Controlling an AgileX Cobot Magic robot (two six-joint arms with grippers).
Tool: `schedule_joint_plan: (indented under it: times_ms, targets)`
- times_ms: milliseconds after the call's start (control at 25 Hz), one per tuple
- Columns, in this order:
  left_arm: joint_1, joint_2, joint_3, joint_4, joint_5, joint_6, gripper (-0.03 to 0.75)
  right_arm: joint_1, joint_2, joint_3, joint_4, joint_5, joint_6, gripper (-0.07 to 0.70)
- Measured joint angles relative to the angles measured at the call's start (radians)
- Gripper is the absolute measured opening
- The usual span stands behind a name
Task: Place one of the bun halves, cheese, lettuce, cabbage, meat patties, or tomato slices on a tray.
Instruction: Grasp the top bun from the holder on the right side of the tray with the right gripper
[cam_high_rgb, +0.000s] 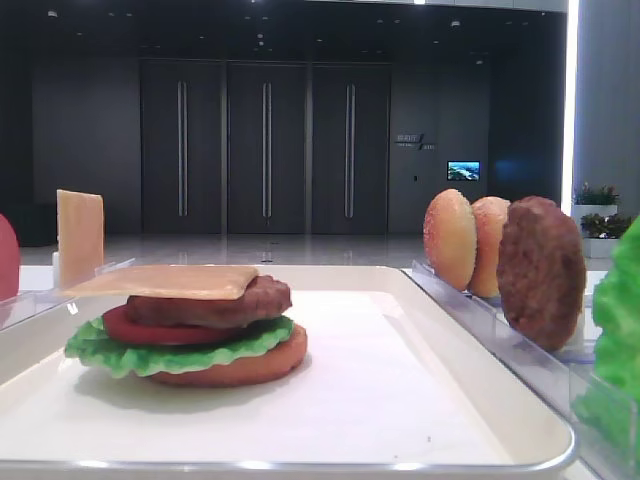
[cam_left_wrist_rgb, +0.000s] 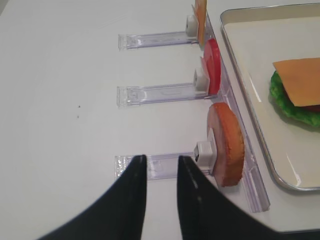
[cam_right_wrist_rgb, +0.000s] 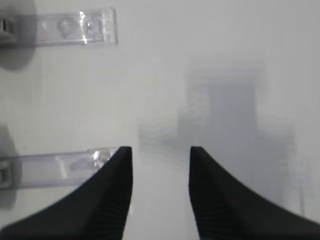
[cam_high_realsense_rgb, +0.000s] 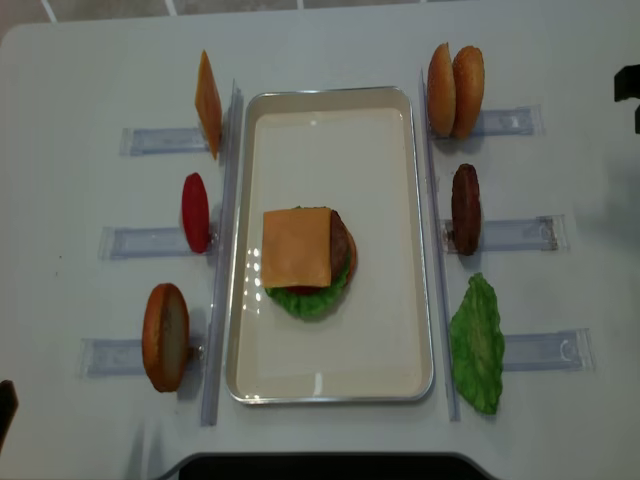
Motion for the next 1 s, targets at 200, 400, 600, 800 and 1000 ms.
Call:
schedule_joint_plan:
  times_ms: [200,400,600,800,1000]
  targets:
    - [0.0,0.0,0.0,0.0,0.0,0.0,0.16,0.0,0.174,-0.182,0.0,0.022,-0.014,0.265]
    - [0.0,0.0,0.0,0.0,0.0,0.0,0.16,0.029,0.261,-0.326,-0.004,0.082,-0.013,0.265]
    - [0.0,0.0,0.0,0.0,0.0,0.0,0.16,0.177,0.267,-0.401,-0.014,0.101,0.069,0.265]
    - [0.0,0.0,0.0,0.0,0.0,0.0,0.159,0.39,0.296,-0.471,-0.107,0.109,0.197,0.265]
    - [0.0,0.0,0.0,0.0,0.0,0.0,0.159,0.49,0.341,-0.502,-0.153,0.098,0.286,0.281]
